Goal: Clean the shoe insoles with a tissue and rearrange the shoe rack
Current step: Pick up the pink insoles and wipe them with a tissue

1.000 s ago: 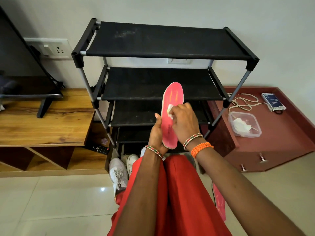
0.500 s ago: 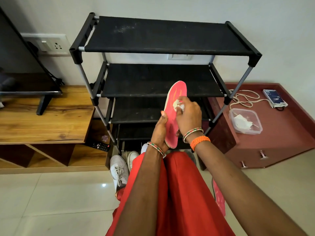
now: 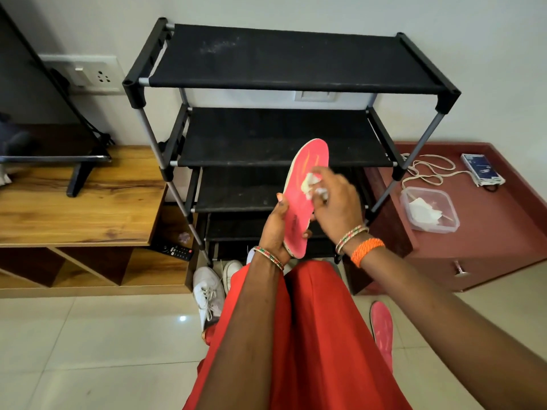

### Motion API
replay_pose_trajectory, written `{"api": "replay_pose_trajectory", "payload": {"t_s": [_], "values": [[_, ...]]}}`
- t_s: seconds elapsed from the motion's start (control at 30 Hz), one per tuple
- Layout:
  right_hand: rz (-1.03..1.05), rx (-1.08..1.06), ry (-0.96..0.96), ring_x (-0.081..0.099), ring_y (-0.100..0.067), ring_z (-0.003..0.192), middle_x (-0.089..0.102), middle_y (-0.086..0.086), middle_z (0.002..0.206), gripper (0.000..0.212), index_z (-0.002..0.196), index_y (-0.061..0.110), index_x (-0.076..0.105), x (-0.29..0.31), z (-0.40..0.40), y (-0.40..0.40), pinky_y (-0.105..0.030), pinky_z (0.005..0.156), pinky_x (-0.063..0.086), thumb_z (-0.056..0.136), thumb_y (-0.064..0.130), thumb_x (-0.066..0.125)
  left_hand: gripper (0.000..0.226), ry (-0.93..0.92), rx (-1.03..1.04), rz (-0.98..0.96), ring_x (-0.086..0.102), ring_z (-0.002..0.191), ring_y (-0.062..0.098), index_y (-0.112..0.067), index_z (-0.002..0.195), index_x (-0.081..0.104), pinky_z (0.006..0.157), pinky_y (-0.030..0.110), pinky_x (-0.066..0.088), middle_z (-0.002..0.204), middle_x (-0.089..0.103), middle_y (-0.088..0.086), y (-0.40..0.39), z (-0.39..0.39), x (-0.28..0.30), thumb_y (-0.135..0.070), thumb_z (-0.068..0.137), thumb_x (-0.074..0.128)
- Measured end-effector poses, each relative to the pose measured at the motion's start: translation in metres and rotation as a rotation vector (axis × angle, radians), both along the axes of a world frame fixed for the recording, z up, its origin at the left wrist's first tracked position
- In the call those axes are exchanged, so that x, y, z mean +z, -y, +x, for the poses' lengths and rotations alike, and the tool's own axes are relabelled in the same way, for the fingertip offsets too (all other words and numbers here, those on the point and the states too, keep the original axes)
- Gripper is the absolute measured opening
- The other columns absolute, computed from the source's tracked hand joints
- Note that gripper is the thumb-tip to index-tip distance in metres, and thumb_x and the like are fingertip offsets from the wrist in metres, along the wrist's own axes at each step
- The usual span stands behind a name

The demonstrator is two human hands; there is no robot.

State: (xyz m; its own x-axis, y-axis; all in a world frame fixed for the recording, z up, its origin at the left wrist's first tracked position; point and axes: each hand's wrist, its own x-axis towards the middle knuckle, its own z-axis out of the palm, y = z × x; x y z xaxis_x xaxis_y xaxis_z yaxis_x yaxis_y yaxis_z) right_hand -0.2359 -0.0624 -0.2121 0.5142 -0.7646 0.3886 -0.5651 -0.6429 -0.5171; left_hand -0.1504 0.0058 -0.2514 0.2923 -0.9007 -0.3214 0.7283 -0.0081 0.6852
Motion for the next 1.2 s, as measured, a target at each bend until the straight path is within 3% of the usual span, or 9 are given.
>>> {"api": "replay_pose_trajectory", "payload": {"t_s": [0.13,0.3,0.4,0.53,0.7,0.83,0.93,1.07,1.2], "values": [[0.009,0.209,-0.005,0.06,-0.021,0.09,0.061,-0.006,0.101,0.044,0.123,0.021,0.053,-0.009,-0.008,-0.015,-0.03,0.073,0.05,0.083,0.004,0.058,0.053,-0.049,-0.029,-0.035,0.063,0.062,0.014,-0.007,0.113,0.055,0.045,0.021,0.045,0.079,0.067,0.006,0.002,0.002,0.001,-0.048,0.099,0.024],[0.161,-0.11,0.205,0.058,-0.018,0.096,0.06,-0.008,0.108,0.037,0.12,0.016,0.054,-0.007,0.005,0.007,-0.022,0.075,0.045,0.086,0.0,0.054,0.054,0.017,-0.066,0.008,0.062,0.063,0.016,-0.006,0.118,0.053,0.043,0.021,0.043,0.087,0.065,0.009,0.001,0.0,-0.003,-0.05,0.097,0.029],[0.189,-0.088,0.298,0.059,-0.018,0.099,0.063,-0.008,0.109,0.034,0.113,0.008,0.061,-0.007,0.007,0.001,-0.023,0.083,0.049,0.082,-0.006,0.058,0.052,0.014,-0.054,0.008,0.062,0.062,0.015,-0.008,0.116,0.054,0.043,0.021,0.044,0.086,0.066,0.008,-0.001,0.002,-0.004,-0.049,0.097,0.029],[0.125,0.122,0.18,0.062,-0.016,0.093,0.067,-0.005,0.102,0.029,0.104,0.01,0.068,-0.014,0.003,-0.024,-0.027,0.083,0.052,0.08,-0.005,0.061,0.05,-0.041,-0.042,-0.003,0.063,0.059,0.014,-0.008,0.1,0.059,0.052,0.023,0.048,0.073,0.068,0.005,-0.003,0.004,-0.002,-0.045,0.1,0.025],[0.174,-0.046,0.256,0.065,-0.021,0.092,0.066,-0.006,0.103,0.022,0.1,0.007,0.071,-0.013,0.009,0.008,-0.041,0.075,0.057,0.084,-0.002,0.06,0.053,0.037,-0.029,0.022,0.062,0.062,0.017,-0.007,0.114,0.054,0.042,0.022,0.044,0.085,0.067,0.009,-0.001,0.002,-0.003,-0.05,0.097,0.028],[0.165,-0.008,0.251,0.063,-0.018,0.087,0.063,-0.007,0.099,0.024,0.096,0.006,0.071,-0.012,0.012,-0.008,-0.022,0.063,0.056,0.083,-0.008,0.057,0.054,-0.003,0.002,0.022,0.065,0.067,0.019,-0.005,0.112,0.057,0.048,0.024,0.05,0.09,0.067,0.011,-0.003,0.004,-0.003,-0.049,0.097,0.029],[0.091,0.17,0.098,0.061,-0.019,0.084,0.062,-0.006,0.091,0.023,0.093,0.006,0.071,-0.019,0.003,-0.031,-0.029,0.07,0.055,0.08,-0.009,0.058,0.054,-0.058,0.008,0.026,0.069,0.074,0.017,-0.004,0.107,0.059,0.065,0.025,0.057,0.085,0.071,0.009,-0.004,0.007,-0.001,-0.047,0.098,0.028],[0.149,-0.052,0.096,0.063,-0.025,0.086,0.063,-0.01,0.093,0.019,0.086,0.004,0.071,-0.015,-0.003,0.002,-0.035,0.077,0.053,0.079,-0.008,0.058,0.06,0.106,-0.097,0.166,0.066,0.058,0.014,-0.005,0.121,0.051,0.044,0.021,0.047,0.076,0.069,0.007,-0.005,0.006,0.0,-0.053,0.097,0.026],[0.152,-0.026,0.101,0.061,-0.021,0.082,0.062,-0.006,0.089,0.017,0.083,0.006,0.069,-0.012,-0.008,-0.003,-0.035,0.075,0.053,0.078,-0.007,0.059,0.058,0.062,-0.107,0.178,0.068,0.064,0.017,-0.005,0.117,0.052,0.047,0.024,0.051,0.081,0.069,0.01,-0.006,0.003,-0.001,-0.053,0.096,0.027]]}}
